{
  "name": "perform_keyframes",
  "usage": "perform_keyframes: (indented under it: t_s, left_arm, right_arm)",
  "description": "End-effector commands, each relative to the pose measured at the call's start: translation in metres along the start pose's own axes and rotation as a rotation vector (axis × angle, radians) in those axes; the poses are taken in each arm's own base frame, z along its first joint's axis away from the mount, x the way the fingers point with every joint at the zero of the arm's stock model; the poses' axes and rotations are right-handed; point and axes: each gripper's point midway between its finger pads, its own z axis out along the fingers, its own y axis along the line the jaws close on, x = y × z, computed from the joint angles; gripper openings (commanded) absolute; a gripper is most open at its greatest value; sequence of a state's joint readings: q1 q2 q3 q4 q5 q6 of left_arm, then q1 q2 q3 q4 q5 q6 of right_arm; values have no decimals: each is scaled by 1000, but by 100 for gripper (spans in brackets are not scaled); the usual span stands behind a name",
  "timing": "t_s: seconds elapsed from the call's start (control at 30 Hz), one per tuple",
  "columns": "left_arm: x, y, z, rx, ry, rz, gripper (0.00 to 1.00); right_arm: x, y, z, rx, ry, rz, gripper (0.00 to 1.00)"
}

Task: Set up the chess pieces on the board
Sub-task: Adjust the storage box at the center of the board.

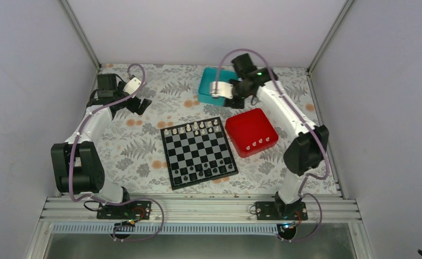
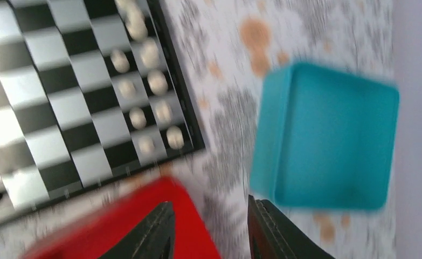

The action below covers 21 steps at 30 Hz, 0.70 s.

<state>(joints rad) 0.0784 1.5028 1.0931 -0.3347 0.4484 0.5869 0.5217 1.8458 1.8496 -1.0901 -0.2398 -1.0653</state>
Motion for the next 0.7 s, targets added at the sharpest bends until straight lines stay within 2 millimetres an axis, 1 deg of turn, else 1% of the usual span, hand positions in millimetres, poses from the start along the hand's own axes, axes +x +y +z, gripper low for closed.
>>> perform_keyframes:
  t_s: [0.0, 0.03, 0.1, 0.13, 0.17, 0.27, 0.37, 0.47, 0.53, 0.57, 0.67]
  left_arm:
    - [-13, 8, -3, -11, -23, 1, 100]
    - [-13, 10, -3, -17, -21, 2, 100]
    - [-15, 12, -2, -23, -13, 3, 100]
    - [-16, 14, -1, -26, -8, 2, 100]
    - [-19, 16, -1, -29, -6, 7, 100]
    - [-30, 22, -5, -58, -12, 28, 100]
    - [-49, 26, -11, -95, -21, 73, 100]
    - [-68, 21, -12, -116, -27, 130, 100]
    - [-81, 14, -10, -101, -32, 167, 100]
    - [-90, 8, -7, -89, -32, 195, 100]
    - [-115, 1, 1, -79, -26, 256, 100]
  right_arm:
    - [87, -5, -13, 34, 170, 136, 39]
    - [111, -7, -17, 49, 206, 180, 39]
    - [145, -7, -21, 78, 265, 242, 39]
    - [159, -5, -21, 85, 286, 263, 39]
    - [170, -3, -21, 91, 300, 277, 39]
    - [196, 3, -13, 116, 360, 275, 38]
    - [223, 3, -1, 141, 433, 277, 36]
    - [242, -2, 7, 139, 476, 333, 35]
    - [252, -7, 6, 151, 495, 386, 34]
    - [254, -8, 4, 152, 488, 412, 31]
    - [250, -4, -3, 144, 449, 480, 19]
